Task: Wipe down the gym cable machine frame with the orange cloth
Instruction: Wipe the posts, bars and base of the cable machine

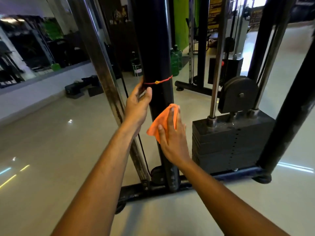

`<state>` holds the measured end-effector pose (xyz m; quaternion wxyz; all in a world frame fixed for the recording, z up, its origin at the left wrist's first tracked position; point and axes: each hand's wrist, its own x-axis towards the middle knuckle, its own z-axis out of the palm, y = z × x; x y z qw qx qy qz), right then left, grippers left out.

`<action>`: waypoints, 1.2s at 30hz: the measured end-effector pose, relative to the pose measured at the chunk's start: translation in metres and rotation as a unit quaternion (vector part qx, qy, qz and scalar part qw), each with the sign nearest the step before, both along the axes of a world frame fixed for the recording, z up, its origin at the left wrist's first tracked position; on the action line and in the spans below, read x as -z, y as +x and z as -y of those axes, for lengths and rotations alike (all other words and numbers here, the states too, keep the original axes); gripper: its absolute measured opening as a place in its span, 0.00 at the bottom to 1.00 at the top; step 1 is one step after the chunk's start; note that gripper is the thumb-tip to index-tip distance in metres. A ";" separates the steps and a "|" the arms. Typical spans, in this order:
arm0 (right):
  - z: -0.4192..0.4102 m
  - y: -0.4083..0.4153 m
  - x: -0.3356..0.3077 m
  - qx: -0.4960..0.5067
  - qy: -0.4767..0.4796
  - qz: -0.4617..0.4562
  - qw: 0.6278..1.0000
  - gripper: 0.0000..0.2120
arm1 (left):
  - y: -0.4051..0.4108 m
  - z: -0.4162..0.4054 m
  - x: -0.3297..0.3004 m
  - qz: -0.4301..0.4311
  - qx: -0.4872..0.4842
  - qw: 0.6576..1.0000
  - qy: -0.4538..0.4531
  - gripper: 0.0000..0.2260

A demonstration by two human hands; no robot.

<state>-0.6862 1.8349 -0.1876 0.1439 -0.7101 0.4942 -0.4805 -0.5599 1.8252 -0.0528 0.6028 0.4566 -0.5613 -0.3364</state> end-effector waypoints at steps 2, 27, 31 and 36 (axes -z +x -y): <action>0.005 0.005 -0.019 0.006 -0.032 0.038 0.999 0.36 | 0.001 0.005 0.009 -0.021 -0.010 1.000 -0.005 0.23; 0.015 0.002 0.044 0.034 -0.083 -0.015 0.996 0.40 | 0.021 0.003 0.093 -0.026 0.075 0.993 0.086 0.18; 0.026 0.008 0.002 0.054 -0.122 0.014 0.991 0.37 | 0.024 0.004 0.096 -0.055 0.076 0.991 0.100 0.20; 0.015 0.002 0.086 0.038 -0.056 -0.060 0.996 0.43 | 0.024 0.004 0.102 -0.053 0.096 0.989 0.098 0.19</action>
